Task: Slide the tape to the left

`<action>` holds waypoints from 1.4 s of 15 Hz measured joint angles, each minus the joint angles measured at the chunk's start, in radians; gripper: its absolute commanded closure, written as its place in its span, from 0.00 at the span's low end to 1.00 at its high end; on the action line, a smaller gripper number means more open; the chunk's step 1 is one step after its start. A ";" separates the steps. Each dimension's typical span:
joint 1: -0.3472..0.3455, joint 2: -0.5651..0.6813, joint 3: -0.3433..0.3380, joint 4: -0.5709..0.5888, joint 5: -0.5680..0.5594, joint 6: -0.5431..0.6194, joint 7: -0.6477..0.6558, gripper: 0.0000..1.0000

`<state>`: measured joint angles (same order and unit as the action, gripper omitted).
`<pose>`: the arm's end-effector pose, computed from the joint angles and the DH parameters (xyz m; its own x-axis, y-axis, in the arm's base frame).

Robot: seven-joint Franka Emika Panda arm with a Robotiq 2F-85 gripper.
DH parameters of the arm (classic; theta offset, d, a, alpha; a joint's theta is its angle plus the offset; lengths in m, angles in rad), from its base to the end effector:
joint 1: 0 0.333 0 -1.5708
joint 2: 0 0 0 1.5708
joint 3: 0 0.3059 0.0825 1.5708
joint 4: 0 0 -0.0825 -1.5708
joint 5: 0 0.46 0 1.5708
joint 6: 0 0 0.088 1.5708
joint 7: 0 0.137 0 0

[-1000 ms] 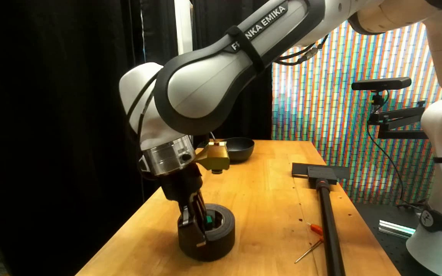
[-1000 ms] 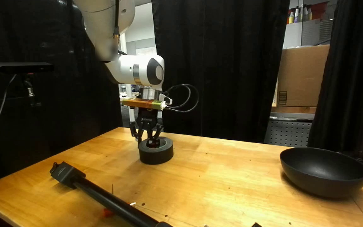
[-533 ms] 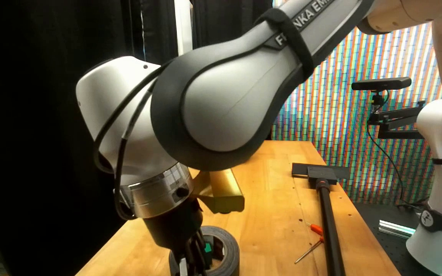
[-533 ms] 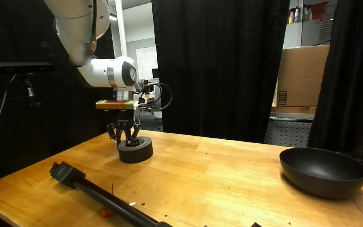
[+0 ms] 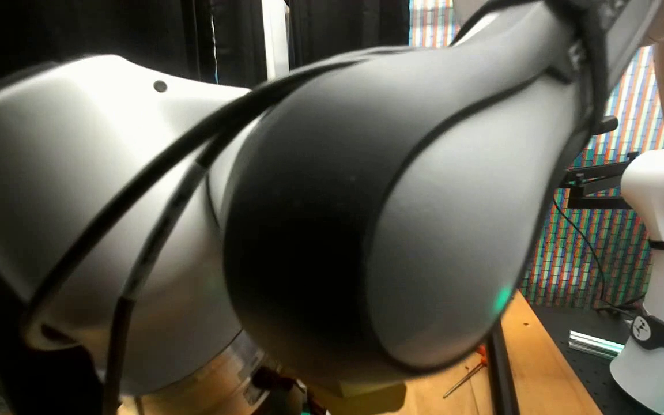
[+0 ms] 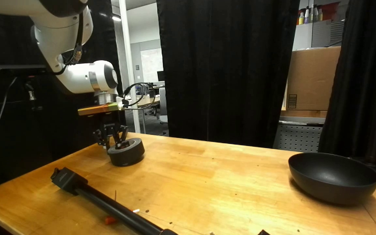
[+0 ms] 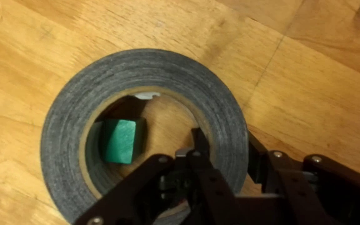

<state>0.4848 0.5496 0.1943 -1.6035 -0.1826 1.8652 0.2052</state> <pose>0.5670 0.4226 0.2164 0.8373 0.4826 -0.2567 0.5210 -0.8468 0.1071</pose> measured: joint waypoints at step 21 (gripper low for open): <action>0.058 0.144 0.005 0.208 -0.025 -0.140 0.032 0.40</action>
<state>0.5425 0.6935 0.1994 -1.3959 -0.2071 1.7250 0.2373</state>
